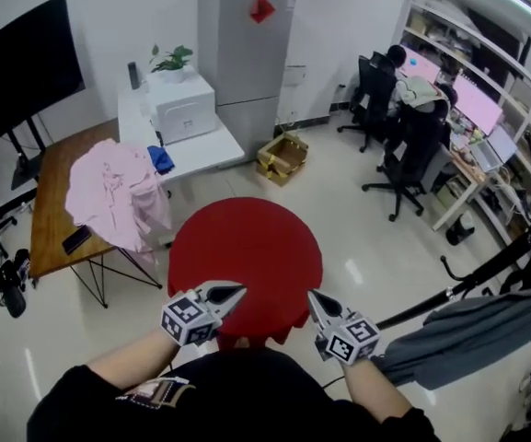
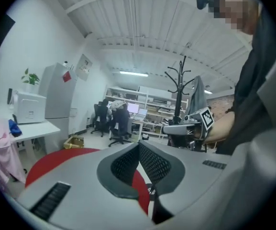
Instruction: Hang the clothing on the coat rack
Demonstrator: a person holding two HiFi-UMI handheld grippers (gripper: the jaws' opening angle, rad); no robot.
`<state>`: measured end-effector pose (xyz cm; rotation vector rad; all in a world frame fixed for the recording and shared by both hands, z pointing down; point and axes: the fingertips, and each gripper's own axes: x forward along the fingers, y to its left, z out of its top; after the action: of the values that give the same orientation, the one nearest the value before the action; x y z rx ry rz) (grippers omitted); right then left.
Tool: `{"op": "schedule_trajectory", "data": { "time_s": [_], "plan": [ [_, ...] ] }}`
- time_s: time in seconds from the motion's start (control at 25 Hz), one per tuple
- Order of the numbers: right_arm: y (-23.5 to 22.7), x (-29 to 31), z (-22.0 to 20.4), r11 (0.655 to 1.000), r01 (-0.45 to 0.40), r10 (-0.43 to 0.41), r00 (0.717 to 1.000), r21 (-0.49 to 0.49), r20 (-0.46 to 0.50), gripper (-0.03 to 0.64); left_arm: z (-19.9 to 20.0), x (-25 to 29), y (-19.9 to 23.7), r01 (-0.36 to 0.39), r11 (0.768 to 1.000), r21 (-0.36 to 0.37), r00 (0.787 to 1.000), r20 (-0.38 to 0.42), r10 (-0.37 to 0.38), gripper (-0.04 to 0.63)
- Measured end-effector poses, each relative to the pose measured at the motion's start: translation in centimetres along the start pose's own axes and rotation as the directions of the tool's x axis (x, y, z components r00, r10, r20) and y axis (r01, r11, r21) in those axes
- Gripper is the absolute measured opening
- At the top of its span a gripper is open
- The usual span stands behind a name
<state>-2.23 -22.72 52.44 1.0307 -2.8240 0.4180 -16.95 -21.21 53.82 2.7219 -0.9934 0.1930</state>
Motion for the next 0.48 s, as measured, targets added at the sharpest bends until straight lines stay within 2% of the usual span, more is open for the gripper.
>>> {"op": "schedule_trajectory", "data": {
  "time_s": [0.16, 0.48],
  "plan": [
    [1.7, 4.0, -1.6, 0.997, -0.076, 0.077, 0.995, 0.018, -0.063, 0.000, -1.2, -2.6, 1.9, -0.081, 0.995, -0.058, 0.997, -0.007, 0.081, 0.000],
    [2.9, 6.0, -2.9, 0.990, -0.140, 0.138, 0.983, -0.007, -0.123, 0.000, -2.6, -4.4, 2.6, -0.118, 0.988, -0.096, 0.993, -0.002, 0.119, 0.000]
  ]
}}
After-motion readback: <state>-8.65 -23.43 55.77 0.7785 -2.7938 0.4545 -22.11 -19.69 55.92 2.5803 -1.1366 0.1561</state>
